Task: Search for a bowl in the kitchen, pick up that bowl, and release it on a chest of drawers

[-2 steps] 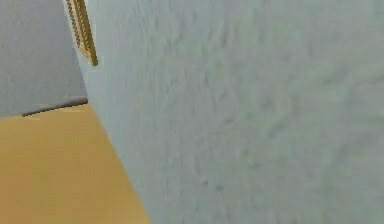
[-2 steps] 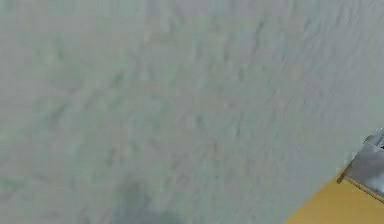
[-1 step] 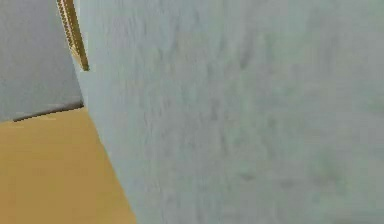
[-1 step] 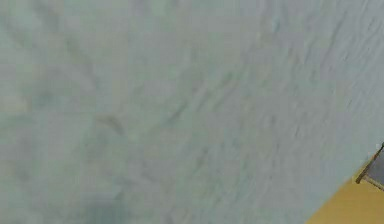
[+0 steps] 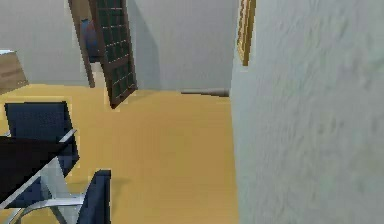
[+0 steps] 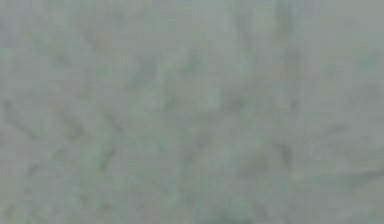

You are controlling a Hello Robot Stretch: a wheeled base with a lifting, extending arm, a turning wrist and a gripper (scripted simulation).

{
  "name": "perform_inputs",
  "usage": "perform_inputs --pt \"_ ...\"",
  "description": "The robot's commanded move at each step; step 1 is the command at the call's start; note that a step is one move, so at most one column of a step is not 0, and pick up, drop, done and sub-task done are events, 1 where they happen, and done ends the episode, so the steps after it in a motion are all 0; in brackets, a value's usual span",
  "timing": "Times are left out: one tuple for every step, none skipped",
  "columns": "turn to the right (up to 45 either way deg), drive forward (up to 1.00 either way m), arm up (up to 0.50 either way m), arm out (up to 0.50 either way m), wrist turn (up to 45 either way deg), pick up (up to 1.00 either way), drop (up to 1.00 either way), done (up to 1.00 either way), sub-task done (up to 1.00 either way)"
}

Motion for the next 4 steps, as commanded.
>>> perform_inputs --pt "0.0 0.9 0.0 0.0 0.0 0.0 0.0 0.0 0.0" --pt "-36.0 0.0 0.0 0.0 0.0 0.0 0.0 0.0 0.0" --pt "0.0 1.0 0.0 0.0 0.0 0.0 0.0 0.0 0.0" --pt "-3.0 0.0 0.0 0.0 0.0 0.0 0.0 0.0 0.0"
